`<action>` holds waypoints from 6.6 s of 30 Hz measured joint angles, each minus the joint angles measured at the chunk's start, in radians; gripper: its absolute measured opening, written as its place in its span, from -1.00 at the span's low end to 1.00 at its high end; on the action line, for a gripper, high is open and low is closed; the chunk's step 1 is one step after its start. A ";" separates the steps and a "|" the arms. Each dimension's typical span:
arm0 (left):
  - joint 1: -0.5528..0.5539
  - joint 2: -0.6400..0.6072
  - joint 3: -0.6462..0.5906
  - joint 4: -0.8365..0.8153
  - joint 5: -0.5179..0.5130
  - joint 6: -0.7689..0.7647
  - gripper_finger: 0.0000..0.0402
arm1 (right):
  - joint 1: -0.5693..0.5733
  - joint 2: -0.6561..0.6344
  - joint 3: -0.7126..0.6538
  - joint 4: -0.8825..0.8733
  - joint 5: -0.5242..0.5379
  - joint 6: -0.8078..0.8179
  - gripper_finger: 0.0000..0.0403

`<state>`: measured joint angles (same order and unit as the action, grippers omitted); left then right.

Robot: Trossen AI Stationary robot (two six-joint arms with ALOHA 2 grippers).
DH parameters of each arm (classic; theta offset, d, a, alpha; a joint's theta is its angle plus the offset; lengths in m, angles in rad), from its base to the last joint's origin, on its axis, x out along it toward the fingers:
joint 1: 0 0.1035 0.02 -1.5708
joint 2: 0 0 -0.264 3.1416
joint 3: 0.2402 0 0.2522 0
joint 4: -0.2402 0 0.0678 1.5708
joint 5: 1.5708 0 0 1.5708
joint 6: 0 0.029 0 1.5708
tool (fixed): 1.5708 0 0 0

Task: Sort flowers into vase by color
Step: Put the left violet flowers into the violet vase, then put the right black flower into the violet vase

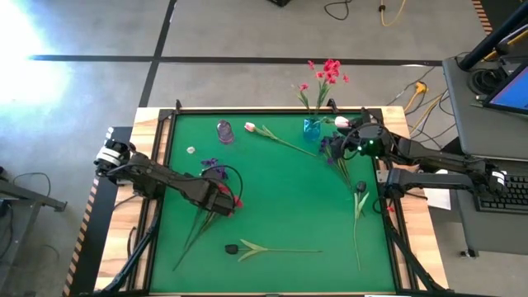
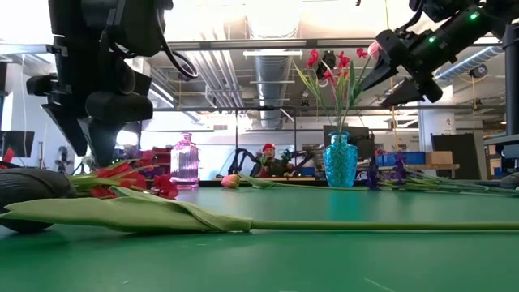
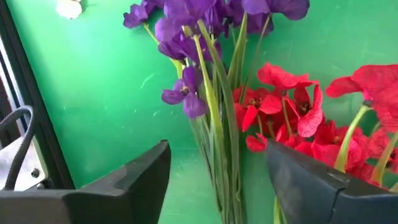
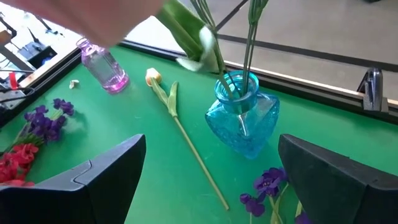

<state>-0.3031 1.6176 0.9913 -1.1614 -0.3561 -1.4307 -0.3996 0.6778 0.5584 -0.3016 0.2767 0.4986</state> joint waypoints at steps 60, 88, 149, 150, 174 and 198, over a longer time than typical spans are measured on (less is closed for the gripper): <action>0.030 -0.396 0.019 1.108 -0.217 1.358 -1.00 | 0.000 0.000 -0.013 0.014 0.003 0.015 0.78; 0.767 -0.629 -0.567 2.099 0.322 1.497 -1.00 | 0.000 0.000 -0.024 0.088 0.012 0.024 0.78; 1.093 -0.370 -0.523 2.206 0.492 1.247 -0.66 | 0.000 0.000 -0.025 0.119 0.009 -0.004 0.78; 1.093 -0.370 -0.523 2.190 0.498 1.247 -0.64 | 0.000 0.000 -0.025 0.119 0.007 -0.004 0.78; 1.092 -0.702 -0.451 1.260 0.513 1.333 0.01 | 0.000 0.000 -0.008 0.116 -0.107 0.041 0.78; 0.876 -0.868 -0.347 0.706 0.459 1.158 0.00 | 0.201 0.351 0.274 -0.538 -0.533 0.390 0.78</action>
<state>0.5729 0.7493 0.6440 -0.4557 0.1025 -0.2722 -0.1983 1.0284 0.8325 -0.8394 -0.2559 0.8884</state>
